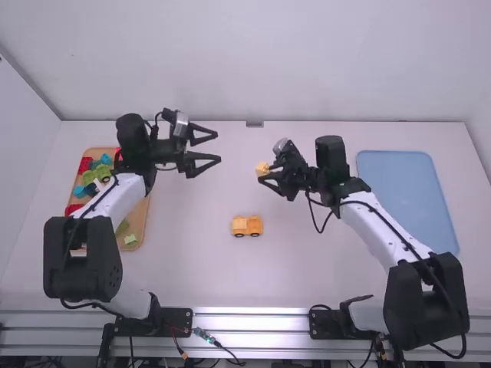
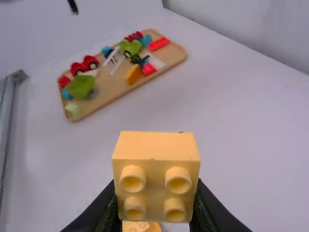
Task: Assemble lego blocks to make yellow taxi
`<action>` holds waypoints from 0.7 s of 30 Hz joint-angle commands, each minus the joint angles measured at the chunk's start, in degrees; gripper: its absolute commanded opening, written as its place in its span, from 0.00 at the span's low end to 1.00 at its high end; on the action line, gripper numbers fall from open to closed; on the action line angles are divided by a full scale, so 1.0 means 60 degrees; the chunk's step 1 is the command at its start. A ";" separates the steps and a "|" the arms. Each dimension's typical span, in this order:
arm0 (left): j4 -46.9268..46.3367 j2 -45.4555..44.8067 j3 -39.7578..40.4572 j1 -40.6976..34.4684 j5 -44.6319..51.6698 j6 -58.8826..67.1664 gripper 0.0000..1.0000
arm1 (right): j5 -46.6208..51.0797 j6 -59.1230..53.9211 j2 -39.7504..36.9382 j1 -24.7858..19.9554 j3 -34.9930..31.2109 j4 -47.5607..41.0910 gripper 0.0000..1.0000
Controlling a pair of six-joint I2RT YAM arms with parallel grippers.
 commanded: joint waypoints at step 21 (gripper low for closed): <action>-0.9970 -0.0441 0.1894 -0.0896 -0.5912 1.0659 0.99 | 0.7297 -0.3042 0.0892 0.1093 0.2750 -0.6889 0.18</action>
